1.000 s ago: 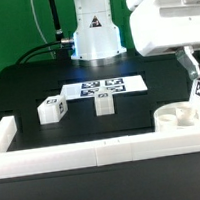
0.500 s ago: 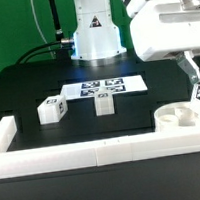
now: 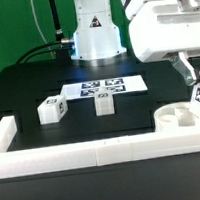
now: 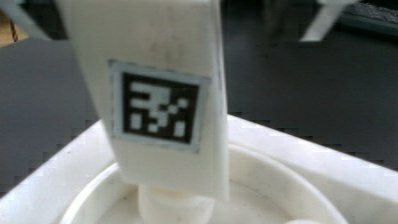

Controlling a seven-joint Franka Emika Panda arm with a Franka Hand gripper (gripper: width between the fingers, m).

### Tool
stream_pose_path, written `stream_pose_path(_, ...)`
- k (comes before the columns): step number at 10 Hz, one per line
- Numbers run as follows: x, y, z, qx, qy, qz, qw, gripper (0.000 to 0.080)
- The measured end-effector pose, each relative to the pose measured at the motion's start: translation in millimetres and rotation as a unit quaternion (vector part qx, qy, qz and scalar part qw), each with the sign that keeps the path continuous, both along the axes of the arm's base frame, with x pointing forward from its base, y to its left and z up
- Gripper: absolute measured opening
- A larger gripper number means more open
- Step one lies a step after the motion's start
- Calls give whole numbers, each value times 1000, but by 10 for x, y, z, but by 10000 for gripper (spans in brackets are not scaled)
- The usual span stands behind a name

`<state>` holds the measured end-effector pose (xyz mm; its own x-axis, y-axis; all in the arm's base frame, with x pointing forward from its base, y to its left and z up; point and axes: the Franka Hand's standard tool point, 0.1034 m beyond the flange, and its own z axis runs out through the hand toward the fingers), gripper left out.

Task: Assemble stool

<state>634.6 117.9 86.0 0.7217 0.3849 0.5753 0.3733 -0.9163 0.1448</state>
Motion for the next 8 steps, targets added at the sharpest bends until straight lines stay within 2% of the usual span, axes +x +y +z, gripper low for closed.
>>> stream_pose_path(1, 0, 0, -1, 0, 0, 0, 1000, 593)
stream_pose_path(2, -1, 0, -1, 0, 0, 1, 1000, 593)
stream_pose_path(3, -1, 0, -2, -1, 0, 1, 1000, 638)
stream_pose_path(8, -8, 4, -1, -2, 5, 2, 1000, 649)
